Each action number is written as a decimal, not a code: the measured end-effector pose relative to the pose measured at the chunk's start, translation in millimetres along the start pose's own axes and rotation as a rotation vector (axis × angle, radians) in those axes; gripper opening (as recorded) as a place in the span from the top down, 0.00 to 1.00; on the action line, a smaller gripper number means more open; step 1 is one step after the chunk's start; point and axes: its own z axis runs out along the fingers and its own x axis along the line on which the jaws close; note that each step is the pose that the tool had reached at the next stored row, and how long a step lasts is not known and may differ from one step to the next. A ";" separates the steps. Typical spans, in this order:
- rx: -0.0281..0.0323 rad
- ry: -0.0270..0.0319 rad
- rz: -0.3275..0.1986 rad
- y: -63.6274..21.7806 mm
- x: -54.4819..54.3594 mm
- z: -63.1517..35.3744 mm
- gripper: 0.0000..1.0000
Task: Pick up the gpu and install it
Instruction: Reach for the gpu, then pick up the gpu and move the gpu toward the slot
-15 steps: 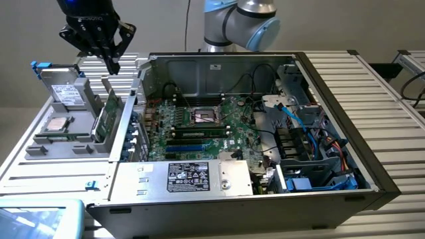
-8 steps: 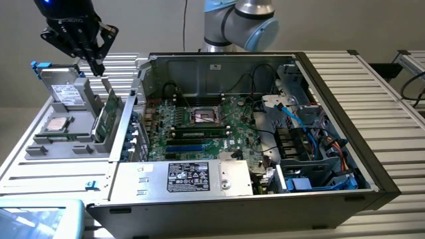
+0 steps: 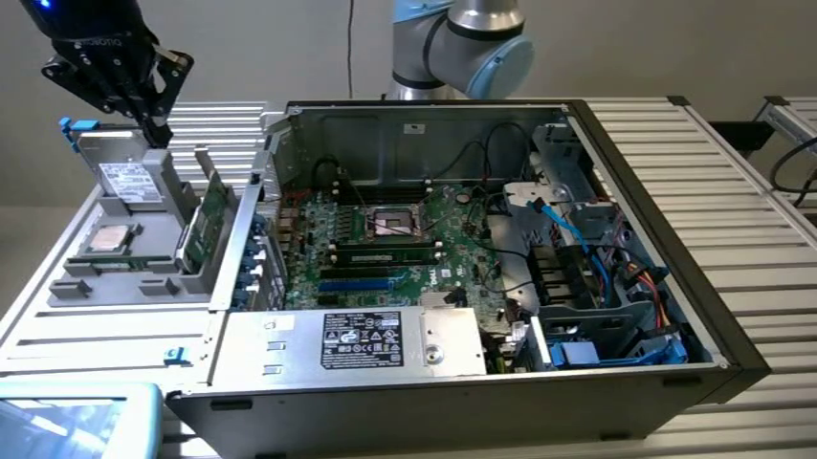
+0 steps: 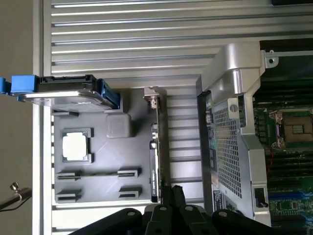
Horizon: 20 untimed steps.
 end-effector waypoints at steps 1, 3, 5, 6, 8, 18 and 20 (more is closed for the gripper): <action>-0.0001 -0.0001 0.000 0.7 2.9 1.3 0.88; -0.0002 -0.0002 0.000 1.8 7.6 4.2 0.88; -0.0001 0.0000 0.000 2.5 10.8 6.8 0.88; -0.0002 0.0000 0.000 2.6 11.5 8.2 0.88; -0.0008 0.0006 0.000 2.5 11.5 9.0 0.88; -0.0010 0.0004 0.000 2.5 11.5 9.1 0.88; -0.0010 0.0004 0.000 2.5 11.6 9.1 0.88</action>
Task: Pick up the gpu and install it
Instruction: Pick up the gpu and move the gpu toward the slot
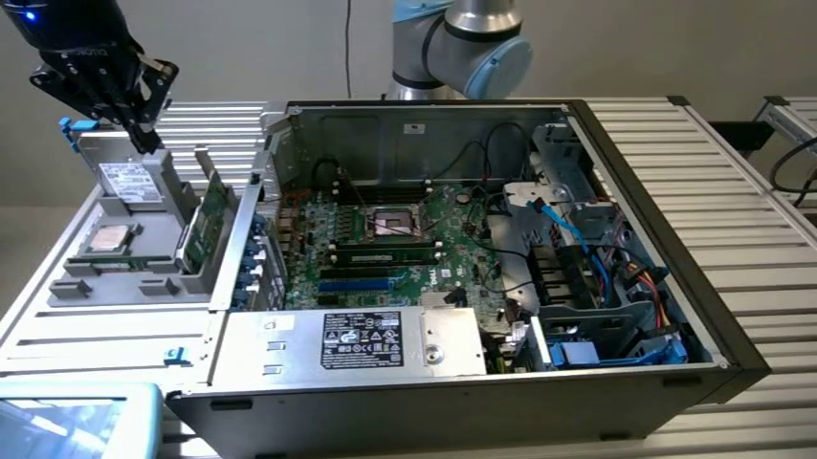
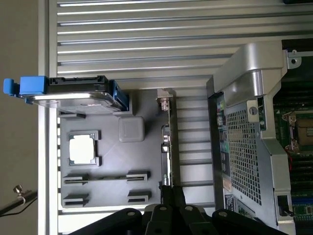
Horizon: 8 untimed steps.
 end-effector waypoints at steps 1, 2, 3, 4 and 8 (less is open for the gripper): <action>0.0000 0.0000 0.000 0.0 0.0 0.0 0.88; 0.0000 0.0000 0.000 0.0 0.0 0.0 0.88; 0.0000 0.0000 0.000 0.0 0.0 0.0 0.87; 0.0000 0.0000 0.000 0.0 0.0 0.0 0.87; 0.0000 0.0000 0.000 0.0 0.0 0.0 0.68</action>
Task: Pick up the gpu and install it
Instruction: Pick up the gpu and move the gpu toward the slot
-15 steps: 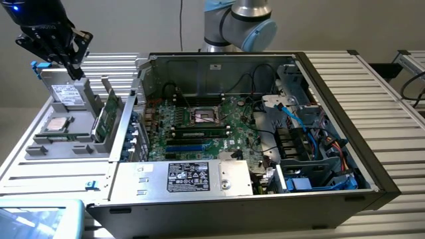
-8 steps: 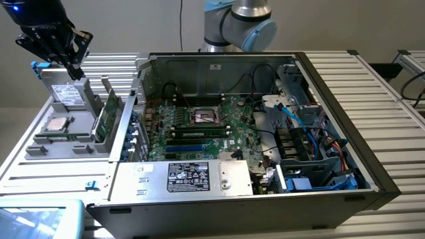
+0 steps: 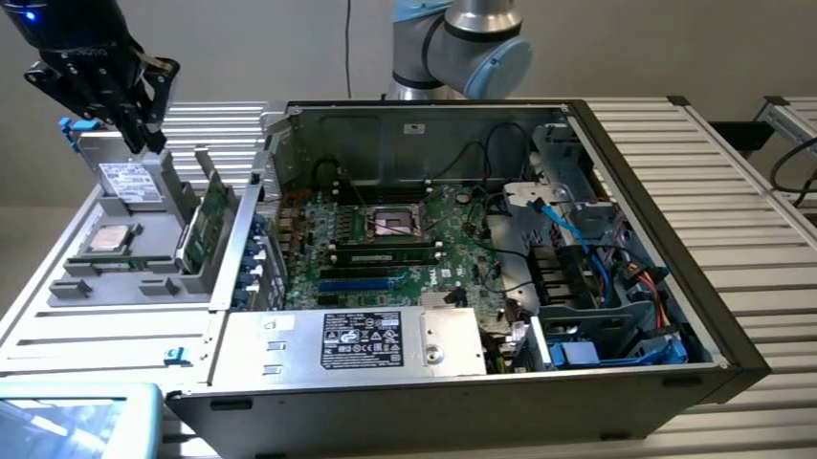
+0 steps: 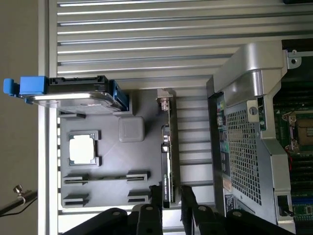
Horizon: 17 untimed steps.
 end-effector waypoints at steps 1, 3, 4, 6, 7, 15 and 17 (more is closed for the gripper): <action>0.0000 -0.0001 0.000 0.0 0.0 0.0 0.63; 0.0000 0.0000 0.000 0.0 0.0 0.0 0.56; -0.0001 -0.0003 0.000 -0.1 0.2 0.2 0.56; -0.0005 -0.0050 0.000 -0.3 2.1 2.6 0.56; -0.0005 -0.0072 -0.001 -0.6 3.8 4.0 0.56; -0.0067 -0.0189 -0.001 -1.9 9.3 15.8 0.56; -0.0163 -0.0193 -0.001 -2.0 9.3 18.0 0.56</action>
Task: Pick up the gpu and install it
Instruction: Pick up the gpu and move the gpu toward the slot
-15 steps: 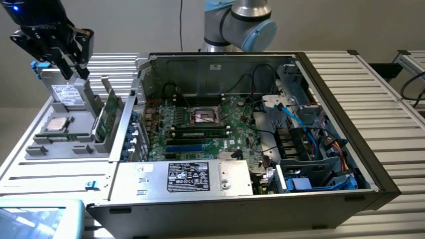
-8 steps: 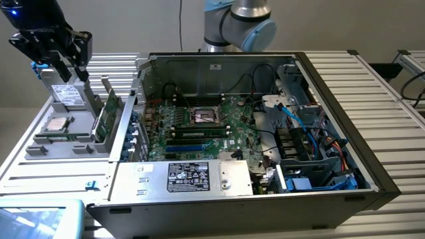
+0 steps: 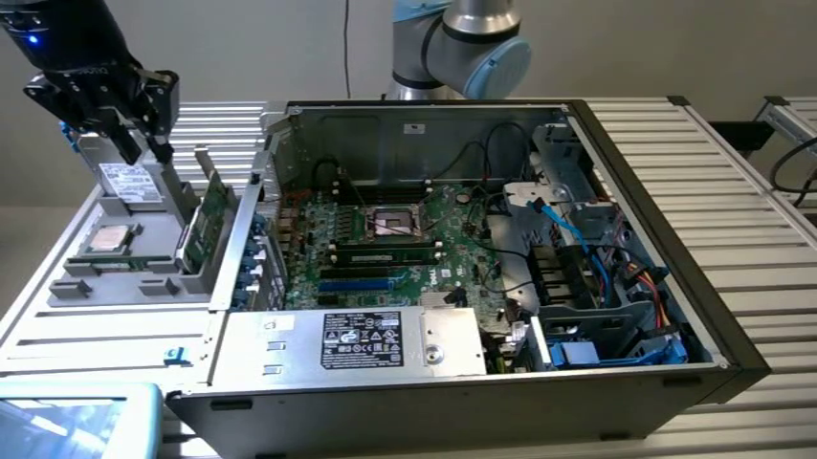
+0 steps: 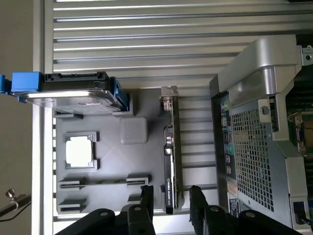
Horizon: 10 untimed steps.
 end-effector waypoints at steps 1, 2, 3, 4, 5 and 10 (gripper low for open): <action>-0.0034 -0.0002 0.000 -0.1 0.1 1.3 0.56; -0.0048 -0.0003 0.000 -0.3 0.3 3.0 0.56; -0.0048 -0.0003 0.000 -0.6 0.4 4.7 0.56; -0.0049 -0.0005 -0.001 -0.8 0.7 6.6 0.56; -0.0049 -0.0005 -0.001 -1.0 1.0 8.5 0.56; -0.0050 -0.0010 -0.001 -2.0 2.4 17.4 0.56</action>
